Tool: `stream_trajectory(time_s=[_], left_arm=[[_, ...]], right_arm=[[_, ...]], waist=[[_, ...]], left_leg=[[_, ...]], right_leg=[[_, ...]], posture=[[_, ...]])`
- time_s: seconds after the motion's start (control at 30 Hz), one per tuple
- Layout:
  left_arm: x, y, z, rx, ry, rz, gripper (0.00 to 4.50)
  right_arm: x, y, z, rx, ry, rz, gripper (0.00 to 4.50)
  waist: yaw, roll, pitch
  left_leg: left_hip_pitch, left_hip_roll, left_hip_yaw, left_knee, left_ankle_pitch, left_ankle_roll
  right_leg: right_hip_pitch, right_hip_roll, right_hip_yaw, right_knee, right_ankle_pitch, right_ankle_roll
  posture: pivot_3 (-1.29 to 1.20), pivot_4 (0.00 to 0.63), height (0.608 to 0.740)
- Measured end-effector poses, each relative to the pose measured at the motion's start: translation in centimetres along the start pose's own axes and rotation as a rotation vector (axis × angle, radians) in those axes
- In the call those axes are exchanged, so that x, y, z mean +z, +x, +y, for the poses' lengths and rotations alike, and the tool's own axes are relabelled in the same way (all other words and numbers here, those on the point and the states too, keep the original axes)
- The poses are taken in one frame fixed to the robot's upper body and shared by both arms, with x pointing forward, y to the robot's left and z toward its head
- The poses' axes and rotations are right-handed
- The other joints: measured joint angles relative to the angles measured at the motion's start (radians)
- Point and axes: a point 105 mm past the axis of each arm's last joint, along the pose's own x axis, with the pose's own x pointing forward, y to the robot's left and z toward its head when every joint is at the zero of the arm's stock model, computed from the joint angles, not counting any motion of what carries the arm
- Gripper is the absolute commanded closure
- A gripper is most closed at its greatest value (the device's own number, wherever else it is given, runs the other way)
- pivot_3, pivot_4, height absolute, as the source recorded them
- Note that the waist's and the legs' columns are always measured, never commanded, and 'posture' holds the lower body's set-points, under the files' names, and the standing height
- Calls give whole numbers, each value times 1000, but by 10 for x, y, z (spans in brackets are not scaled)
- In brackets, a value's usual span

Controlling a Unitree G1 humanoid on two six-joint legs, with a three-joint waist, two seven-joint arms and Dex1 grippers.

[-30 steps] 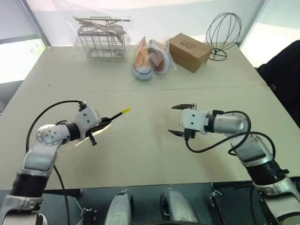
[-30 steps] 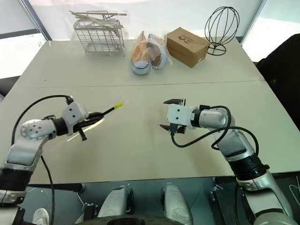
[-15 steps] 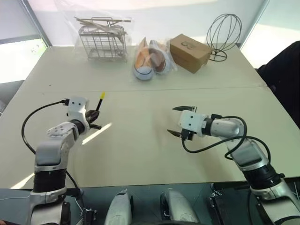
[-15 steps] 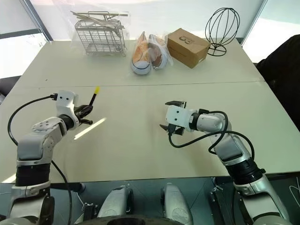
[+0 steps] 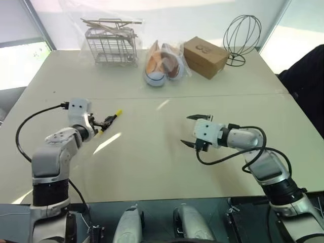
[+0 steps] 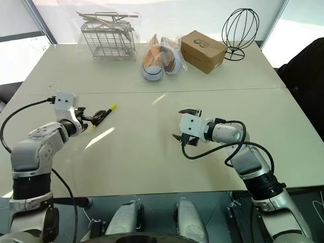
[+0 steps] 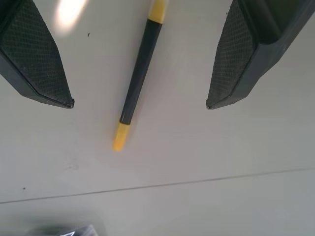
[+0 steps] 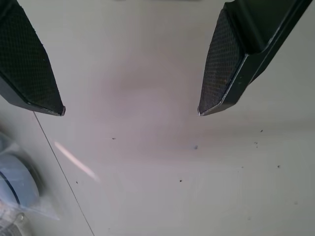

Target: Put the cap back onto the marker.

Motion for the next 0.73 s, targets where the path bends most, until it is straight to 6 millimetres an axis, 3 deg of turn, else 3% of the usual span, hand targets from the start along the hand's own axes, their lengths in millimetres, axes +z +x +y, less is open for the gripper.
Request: stream_trajectory(time_s=[0.23,0.5,0.73], left_arm=[[-6,-26,9,46,52,-59,47],[-24,-54,14,146,-2,-82,47],[-40,-63,3,159,-90,-75,47]], right_arm=[[-9,-4,3,-141,293,1,0],[-28,-8,7,-407,682,31,0],[-42,-15,9,-579,816,32,0]], waist=[[2,0,0],[2,0,0],[0,0,0]], left_leg=[[0,-1,0,-1,0,0],[0,-1,-1,0,0,-1],[0,-3,0,-1,0,-1]], right_leg=[[0,-6,-1,0,-1,-1],[1,-9,0,-2,-2,-3],[0,-8,0,-3,-2,-3]], posture=[[0,150,740],[0,150,740],[0,150,740]])
